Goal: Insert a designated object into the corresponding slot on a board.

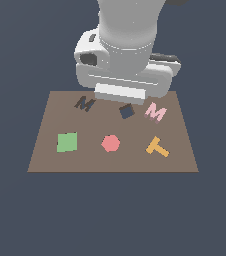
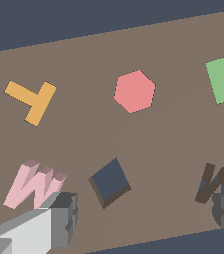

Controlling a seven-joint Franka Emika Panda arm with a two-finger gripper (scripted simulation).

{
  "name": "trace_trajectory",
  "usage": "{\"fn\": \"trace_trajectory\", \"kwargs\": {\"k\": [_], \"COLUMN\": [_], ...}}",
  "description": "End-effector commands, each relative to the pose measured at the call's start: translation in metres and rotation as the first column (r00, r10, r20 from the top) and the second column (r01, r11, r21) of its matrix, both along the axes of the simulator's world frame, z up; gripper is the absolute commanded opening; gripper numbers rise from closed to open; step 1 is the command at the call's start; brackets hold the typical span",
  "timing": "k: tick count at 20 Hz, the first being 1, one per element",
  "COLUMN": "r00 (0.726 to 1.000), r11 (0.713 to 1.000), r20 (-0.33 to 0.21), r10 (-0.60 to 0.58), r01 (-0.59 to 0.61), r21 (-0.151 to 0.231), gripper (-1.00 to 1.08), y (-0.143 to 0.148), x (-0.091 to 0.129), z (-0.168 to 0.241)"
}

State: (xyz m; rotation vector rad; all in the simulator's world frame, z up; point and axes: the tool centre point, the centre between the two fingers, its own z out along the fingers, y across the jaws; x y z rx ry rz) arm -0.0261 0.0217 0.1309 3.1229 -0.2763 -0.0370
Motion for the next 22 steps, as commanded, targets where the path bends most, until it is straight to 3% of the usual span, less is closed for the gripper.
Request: {"fn": "trace_trajectory", "kwargs": {"k": [1, 13, 22], "r00": [0.999, 0.961, 0.925], "r11": [0.999, 0.961, 0.925], "r20": [0.002, 0.016, 0.022], "r10": [-0.042, -0.276, -0.379], "r01": [0.042, 0.276, 0.379], "r21": [0.0, 0.002, 0.003], "gripper": [1.0, 1.0, 1.0], "y": [0.012, 0.08, 0.112], "x": [-0.005, -0.02, -0.019], "z": [-0.008, -0.053, -0.074]}}
